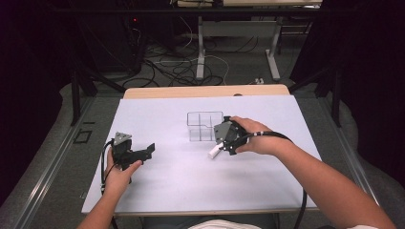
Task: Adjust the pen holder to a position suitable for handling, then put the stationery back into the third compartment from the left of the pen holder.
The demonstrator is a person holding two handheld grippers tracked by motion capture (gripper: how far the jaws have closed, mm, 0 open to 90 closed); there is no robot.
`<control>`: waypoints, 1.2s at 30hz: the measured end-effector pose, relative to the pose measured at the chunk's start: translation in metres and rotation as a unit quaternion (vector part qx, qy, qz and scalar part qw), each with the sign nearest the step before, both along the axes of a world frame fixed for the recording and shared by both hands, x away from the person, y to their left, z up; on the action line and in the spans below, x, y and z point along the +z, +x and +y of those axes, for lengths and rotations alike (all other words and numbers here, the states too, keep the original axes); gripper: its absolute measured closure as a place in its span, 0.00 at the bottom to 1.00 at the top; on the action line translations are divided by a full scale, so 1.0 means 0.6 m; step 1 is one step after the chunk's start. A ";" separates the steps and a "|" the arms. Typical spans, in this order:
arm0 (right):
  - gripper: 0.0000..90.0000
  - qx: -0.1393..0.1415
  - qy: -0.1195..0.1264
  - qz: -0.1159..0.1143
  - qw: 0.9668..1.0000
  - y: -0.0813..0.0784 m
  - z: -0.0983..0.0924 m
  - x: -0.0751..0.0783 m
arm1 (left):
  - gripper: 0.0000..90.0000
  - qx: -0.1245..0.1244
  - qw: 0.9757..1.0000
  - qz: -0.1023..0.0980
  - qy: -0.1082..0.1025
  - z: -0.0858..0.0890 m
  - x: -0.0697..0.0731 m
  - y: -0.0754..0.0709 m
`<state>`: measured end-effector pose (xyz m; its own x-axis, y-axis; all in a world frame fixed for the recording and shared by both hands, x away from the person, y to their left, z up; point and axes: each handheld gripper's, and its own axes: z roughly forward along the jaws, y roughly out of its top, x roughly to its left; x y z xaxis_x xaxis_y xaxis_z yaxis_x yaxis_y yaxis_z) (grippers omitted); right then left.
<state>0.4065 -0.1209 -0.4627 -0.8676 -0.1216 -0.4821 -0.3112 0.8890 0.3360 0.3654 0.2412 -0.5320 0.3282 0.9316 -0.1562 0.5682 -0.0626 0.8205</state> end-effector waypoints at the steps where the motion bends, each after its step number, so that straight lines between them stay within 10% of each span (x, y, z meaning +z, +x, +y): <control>1: 0.36 0.007 -0.014 0.001 1.000 -0.004 0.003 -0.004 | 0.01 0.000 1.000 0.000 0.001 0.000 0.000 0.000; 11: 0.44 0.064 -0.065 -0.060 0.994 -0.009 0.014 -0.036 | 0.01 -0.002 1.000 0.001 0.008 -0.004 0.001 -0.001; 36: 0.54 0.127 -0.120 -0.064 0.983 -0.003 0.041 -0.082 | 0.01 0.005 1.000 -0.001 0.006 -0.003 0.001 0.000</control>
<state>0.4049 -0.0962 -0.5121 -0.7294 -0.4492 -0.5159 -0.5590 0.8261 0.0710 0.3652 0.2393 -0.5315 0.3185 0.9370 -0.1433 0.5667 -0.0670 0.8212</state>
